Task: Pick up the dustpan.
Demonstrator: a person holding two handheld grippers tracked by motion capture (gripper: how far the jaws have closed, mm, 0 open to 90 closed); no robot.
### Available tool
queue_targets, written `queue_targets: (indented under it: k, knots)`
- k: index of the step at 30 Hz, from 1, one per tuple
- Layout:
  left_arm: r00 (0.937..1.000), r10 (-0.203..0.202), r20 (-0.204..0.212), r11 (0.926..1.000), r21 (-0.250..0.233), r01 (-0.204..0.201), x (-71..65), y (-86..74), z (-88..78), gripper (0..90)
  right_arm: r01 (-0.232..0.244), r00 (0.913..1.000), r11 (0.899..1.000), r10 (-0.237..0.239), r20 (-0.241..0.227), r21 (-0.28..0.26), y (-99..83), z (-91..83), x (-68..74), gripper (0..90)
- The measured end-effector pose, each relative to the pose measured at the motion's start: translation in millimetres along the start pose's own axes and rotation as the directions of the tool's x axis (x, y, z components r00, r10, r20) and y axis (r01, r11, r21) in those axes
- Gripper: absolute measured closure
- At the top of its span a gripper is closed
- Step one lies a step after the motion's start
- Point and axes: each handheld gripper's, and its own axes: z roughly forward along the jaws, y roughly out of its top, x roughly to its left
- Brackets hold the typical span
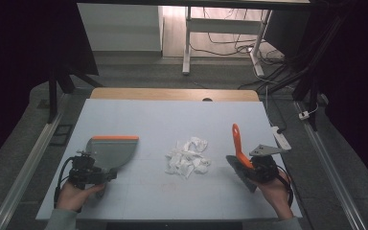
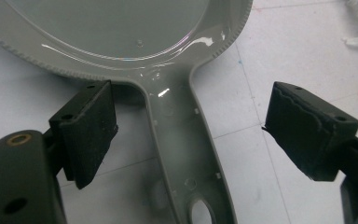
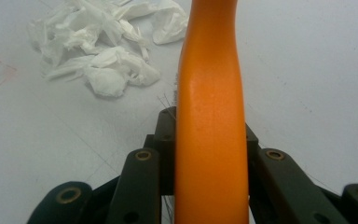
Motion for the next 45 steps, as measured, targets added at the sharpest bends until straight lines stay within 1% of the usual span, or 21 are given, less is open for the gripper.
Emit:
queue_targets:
  k: [2,9,14,15,19,22,28,30,31,32,34,35,36,41,43,45]
  knots:
    - [0.9999,-0.012,-0.007,0.9999,0.003,0.012,0.3,-0.3,0.4,17.7,-0.001,1.0,1.0,0.001,0.001,0.004,-0.4,0.5,-0.3,71.3]
    - [0.9998,-0.017,-0.012,0.9997,0.015,0.017,1.6,-6.0,-0.2,18.4,-0.001,1.0,1.0,0.001,0.002,0.004,-0.6,0.4,-0.2,71.3]
    - [0.9995,-0.029,-0.009,0.9989,0.037,0.029,2.8,-6.4,7.8,18.7,0.0,1.0,1.0,0.0,0.005,0.007,-0.8,1.1,0.1,71.3]
    - [0.9996,-0.026,-0.01,0.9988,0.04,0.026,2.8,-6.3,9.2,18.8,0.0,1.0,1.0,-0.001,0.005,0.008,-0.8,1.1,0.2,71.3]
    - [0.9991,-0.041,-0.009,0.9985,0.035,0.042,3.7,-5.2,15.5,21.6,-0.004,1.0,1.0,0.004,0.009,0.01,-0.5,1.5,-0.1,71.3]
    - [0.9986,-0.051,-0.011,0.998,0.037,0.052,4.7,-5.2,20.0,26.3,-0.01,0.9998,1.0,0.01,0.015,0.01,-0.9,1.5,-1.0,71.3]
    - [0.9969,-0.076,-0.022,0.9971,0.008,0.076,7.8,-5.2,19.6,32.4,-0.013,0.9998,1.0,0.013,0.014,0.017,-1.2,2.2,-1.5,71.3]
    - [0.9958,-0.088,-0.025,0.9961,0.001,0.088,8.3,-5.0,19.7,35.7,-0.014,0.9998,1.0,0.013,0.015,0.02,-1.4,2.8,-1.5,71.3]
    - [0.9952,-0.093,-0.031,0.9957,-0.002,0.093,8.4,-5.0,19.7,40.0,-0.014,0.9998,1.0,0.014,0.017,0.019,-1.4,2.7,-1.5,71.3]
    - [0.9947,-0.098,-0.033,0.9952,-0.006,0.097,8.6,-5.0,19.7,40.0,-0.014,0.9998,1.0,0.014,0.017,0.019,-1.4,2.7,-1.5,71.3]
    - [0.9939,-0.107,-0.028,0.9943,-0.012,0.106,9.6,-5.1,19.8,44.6,-0.017,0.9997,1.0,0.017,0.017,0.018,-1.4,2.4,-2.2,71.3]
    - [0.9934,-0.112,-0.023,0.9936,-0.015,0.112,10.2,-5.1,19.8,44.6,-0.017,0.9997,1.0,0.017,0.017,0.018,-1.4,2.4,-2.2,71.3]
    - [0.9927,-0.12,-0.009,0.9925,-0.02,0.12,10.7,-5.1,20.2,47.0,-0.022,0.9996,1.0,0.022,0.018,0.021,-1.7,2.8,-2.5,71.3]
    - [0.9917,-0.129,0.004,0.9913,-0.03,0.129,9.6,-5.0,21.8,54.3,-0.028,0.9994,0.999,0.027,0.02,0.03,-2.4,3.7,-3.4,71.3]
    - [0.9903,-0.139,0.013,0.9896,-0.037,0.139,9.2,-5.3,22.1,58.1,-0.029,0.9994,0.999,0.029,0.021,0.027,-2.4,3.1,-3.6,71.3]
    - [0.9893,-0.145,0.017,0.9886,-0.039,0.145,8.8,-5.4,22.5,58.7,-0.03,0.9994,0.999,0.029,0.02,0.026,-2.3,2.8,-3.7,71.3]
